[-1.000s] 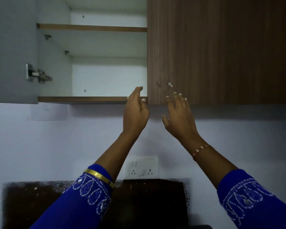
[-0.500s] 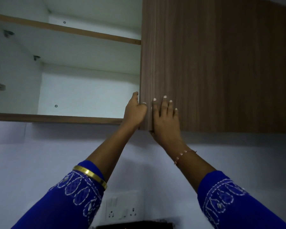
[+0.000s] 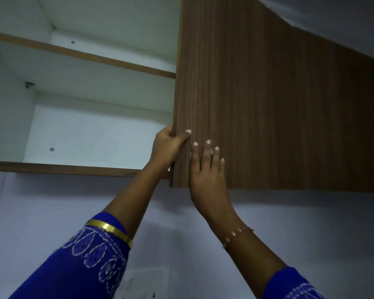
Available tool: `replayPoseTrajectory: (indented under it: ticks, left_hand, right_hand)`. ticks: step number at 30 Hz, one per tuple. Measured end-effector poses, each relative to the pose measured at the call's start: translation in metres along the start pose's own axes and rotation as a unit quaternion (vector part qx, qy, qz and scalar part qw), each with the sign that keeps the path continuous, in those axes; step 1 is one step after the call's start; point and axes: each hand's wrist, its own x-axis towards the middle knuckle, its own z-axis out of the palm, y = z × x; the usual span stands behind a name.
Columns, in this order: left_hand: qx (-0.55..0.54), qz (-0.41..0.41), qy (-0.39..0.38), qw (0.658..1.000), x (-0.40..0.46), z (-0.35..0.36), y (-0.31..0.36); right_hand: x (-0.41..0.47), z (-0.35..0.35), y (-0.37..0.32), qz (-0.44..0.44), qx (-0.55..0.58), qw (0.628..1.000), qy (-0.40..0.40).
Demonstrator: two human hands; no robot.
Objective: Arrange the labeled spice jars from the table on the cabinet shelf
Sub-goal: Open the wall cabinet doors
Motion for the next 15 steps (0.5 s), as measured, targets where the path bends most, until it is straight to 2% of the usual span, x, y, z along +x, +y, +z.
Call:
replayPoseTrajectory:
  ticks: [2, 5, 9, 15]
  left_hand:
    - [-0.009, -0.001, -0.013, 1.0, -0.007, 0.006, 0.015]
    - [-0.01, 0.01, -0.021, 1.0, -0.023, 0.018, 0.035]
    - [-0.051, 0.009, -0.02, 0.998, -0.047, 0.039, 0.059]
    - [-0.041, 0.048, -0.037, 0.997, -0.085, 0.08, 0.102]
  right_hand:
    - [-0.007, -0.011, 0.005, 0.004, -0.003, 0.999, 0.045]
    - [-0.017, -0.03, 0.013, 0.011, 0.014, 0.998, 0.068]
    - [-0.03, -0.061, 0.026, 0.017, 0.07, 0.995, 0.066]
    - [-0.054, -0.109, 0.061, 0.026, 0.155, 0.984, 0.089]
